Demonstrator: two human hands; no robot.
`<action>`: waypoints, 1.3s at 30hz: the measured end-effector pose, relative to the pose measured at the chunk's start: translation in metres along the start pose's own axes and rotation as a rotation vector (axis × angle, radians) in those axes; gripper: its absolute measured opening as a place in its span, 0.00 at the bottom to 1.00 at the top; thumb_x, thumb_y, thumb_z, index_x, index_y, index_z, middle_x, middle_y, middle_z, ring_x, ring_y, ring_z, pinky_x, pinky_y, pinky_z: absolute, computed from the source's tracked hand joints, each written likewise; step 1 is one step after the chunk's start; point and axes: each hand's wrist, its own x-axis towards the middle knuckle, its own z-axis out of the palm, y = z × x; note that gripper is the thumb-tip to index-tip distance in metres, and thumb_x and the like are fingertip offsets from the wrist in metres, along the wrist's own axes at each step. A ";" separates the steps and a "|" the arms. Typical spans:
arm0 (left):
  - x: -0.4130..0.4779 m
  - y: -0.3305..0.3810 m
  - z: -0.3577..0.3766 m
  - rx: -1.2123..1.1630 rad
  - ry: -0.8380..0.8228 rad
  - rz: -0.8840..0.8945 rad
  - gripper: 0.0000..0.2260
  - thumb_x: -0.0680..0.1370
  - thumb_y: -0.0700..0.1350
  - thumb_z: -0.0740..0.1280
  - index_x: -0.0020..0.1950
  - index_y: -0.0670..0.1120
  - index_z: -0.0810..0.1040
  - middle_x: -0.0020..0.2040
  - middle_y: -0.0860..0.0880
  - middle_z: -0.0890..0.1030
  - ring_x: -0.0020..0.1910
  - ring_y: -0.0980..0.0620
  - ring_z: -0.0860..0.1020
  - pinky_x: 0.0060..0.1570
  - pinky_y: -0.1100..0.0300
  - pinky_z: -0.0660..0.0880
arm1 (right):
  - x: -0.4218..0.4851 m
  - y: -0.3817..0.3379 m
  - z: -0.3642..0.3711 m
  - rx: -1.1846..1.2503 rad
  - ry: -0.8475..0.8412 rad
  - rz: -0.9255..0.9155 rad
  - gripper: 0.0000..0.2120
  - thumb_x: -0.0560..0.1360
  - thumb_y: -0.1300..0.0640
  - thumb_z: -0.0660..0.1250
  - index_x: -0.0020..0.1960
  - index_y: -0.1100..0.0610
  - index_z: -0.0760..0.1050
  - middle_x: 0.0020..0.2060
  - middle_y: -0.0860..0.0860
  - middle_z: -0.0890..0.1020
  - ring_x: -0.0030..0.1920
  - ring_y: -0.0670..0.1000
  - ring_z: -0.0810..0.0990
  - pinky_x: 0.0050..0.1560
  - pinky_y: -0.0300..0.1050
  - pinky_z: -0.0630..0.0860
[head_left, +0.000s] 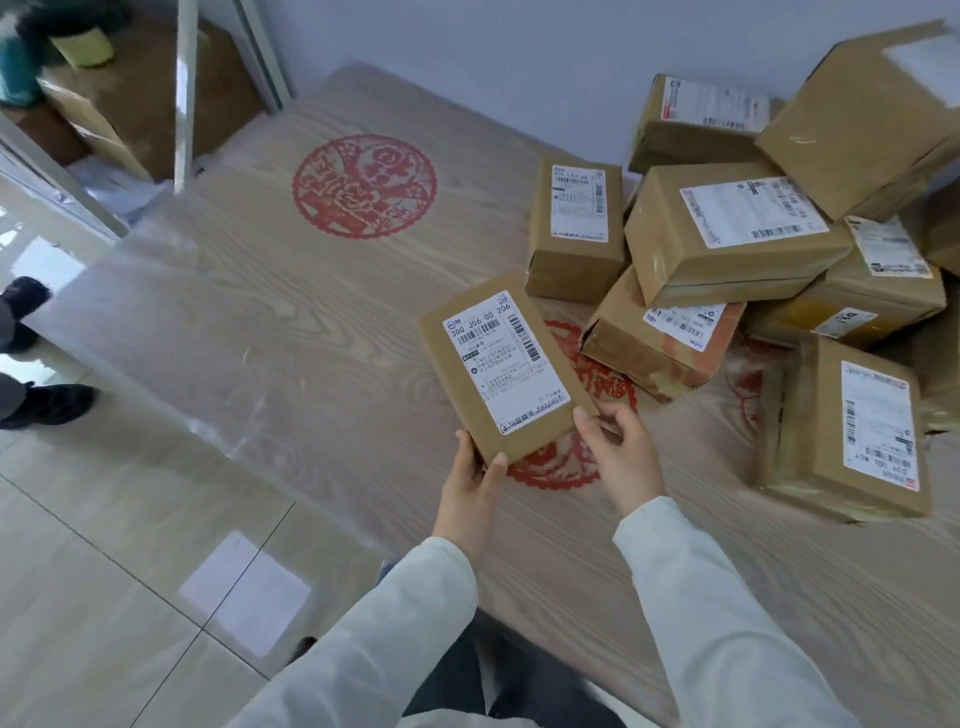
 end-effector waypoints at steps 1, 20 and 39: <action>0.006 0.005 -0.012 0.004 -0.002 0.005 0.26 0.82 0.45 0.60 0.78 0.51 0.55 0.60 0.73 0.63 0.58 0.77 0.64 0.59 0.72 0.59 | 0.000 -0.004 0.012 0.000 0.006 0.008 0.08 0.76 0.52 0.67 0.53 0.53 0.73 0.47 0.44 0.79 0.46 0.39 0.77 0.46 0.29 0.72; 0.117 0.091 -0.126 0.003 0.061 0.143 0.17 0.81 0.48 0.61 0.71 0.54 0.71 0.67 0.60 0.74 0.67 0.65 0.69 0.71 0.59 0.63 | 0.043 -0.067 0.138 0.157 0.099 0.090 0.04 0.78 0.49 0.64 0.45 0.48 0.74 0.48 0.44 0.79 0.53 0.48 0.77 0.56 0.43 0.69; 0.324 0.212 -0.229 0.010 0.052 0.190 0.10 0.77 0.53 0.67 0.57 0.63 0.79 0.61 0.56 0.80 0.64 0.56 0.75 0.68 0.51 0.68 | 0.209 -0.172 0.291 0.443 0.238 0.160 0.02 0.74 0.55 0.70 0.45 0.51 0.76 0.45 0.46 0.82 0.48 0.48 0.79 0.56 0.43 0.73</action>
